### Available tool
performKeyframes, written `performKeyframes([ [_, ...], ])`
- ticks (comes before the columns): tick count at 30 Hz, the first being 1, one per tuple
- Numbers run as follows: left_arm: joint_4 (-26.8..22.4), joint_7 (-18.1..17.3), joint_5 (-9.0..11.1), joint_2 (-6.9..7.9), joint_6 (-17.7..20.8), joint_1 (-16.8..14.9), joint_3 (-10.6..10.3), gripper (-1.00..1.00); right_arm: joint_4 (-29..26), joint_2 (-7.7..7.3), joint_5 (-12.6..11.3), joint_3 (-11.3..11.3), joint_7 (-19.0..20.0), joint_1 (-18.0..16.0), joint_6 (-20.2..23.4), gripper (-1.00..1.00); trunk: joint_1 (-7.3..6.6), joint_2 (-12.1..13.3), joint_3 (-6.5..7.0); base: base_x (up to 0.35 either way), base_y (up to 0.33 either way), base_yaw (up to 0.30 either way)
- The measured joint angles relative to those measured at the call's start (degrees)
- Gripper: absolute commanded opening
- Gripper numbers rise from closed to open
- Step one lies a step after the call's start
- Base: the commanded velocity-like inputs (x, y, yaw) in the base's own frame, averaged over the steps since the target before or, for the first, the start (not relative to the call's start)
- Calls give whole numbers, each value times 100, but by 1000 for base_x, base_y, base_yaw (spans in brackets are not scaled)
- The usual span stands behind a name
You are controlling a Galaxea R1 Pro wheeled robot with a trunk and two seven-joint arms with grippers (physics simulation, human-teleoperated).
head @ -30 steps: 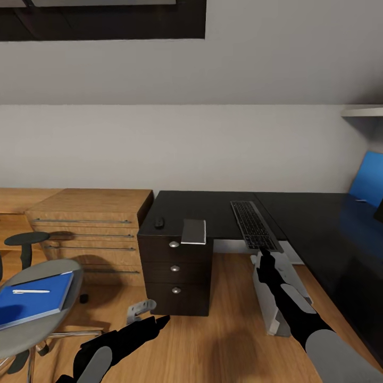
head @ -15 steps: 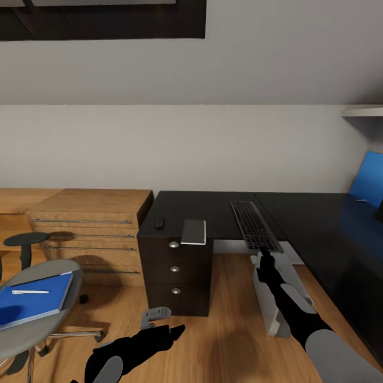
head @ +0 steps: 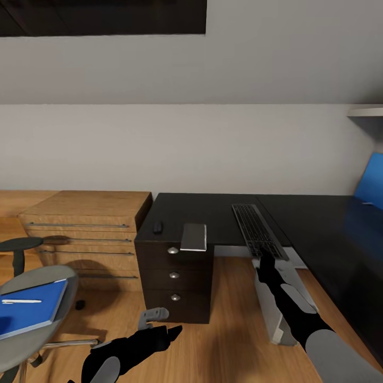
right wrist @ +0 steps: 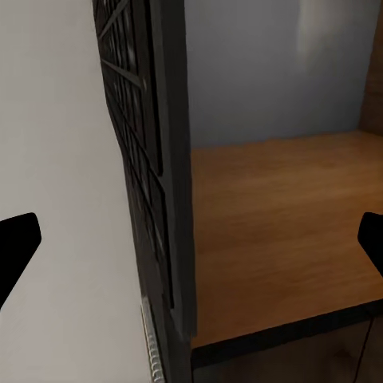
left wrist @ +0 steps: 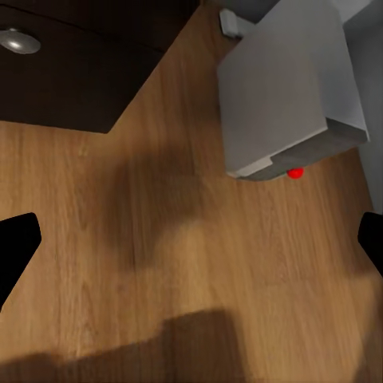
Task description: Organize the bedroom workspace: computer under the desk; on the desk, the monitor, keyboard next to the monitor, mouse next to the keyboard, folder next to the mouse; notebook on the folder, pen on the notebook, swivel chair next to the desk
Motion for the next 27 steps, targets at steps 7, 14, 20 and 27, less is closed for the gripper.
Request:
performKeyframes([
  [7,2,7,4,-1,8,0,4,100,0,0,0,0,0,0,-1,100,1,0,0,112,0,0],
  [14,2,9,3,0,9,0,6,100,0,0,0,0,0,0,-1,100,2,0,0,8,0,0],
  [20,4,10,5,-2,9,0,2,100,0,0,0,0,0,0,-1,100,-1,0,0,161,0,0],
  [27,8,14,9,-1,9,0,6,100,0,-5,0,0,0,0,-1,100,1,0,0,61,0,0],
])
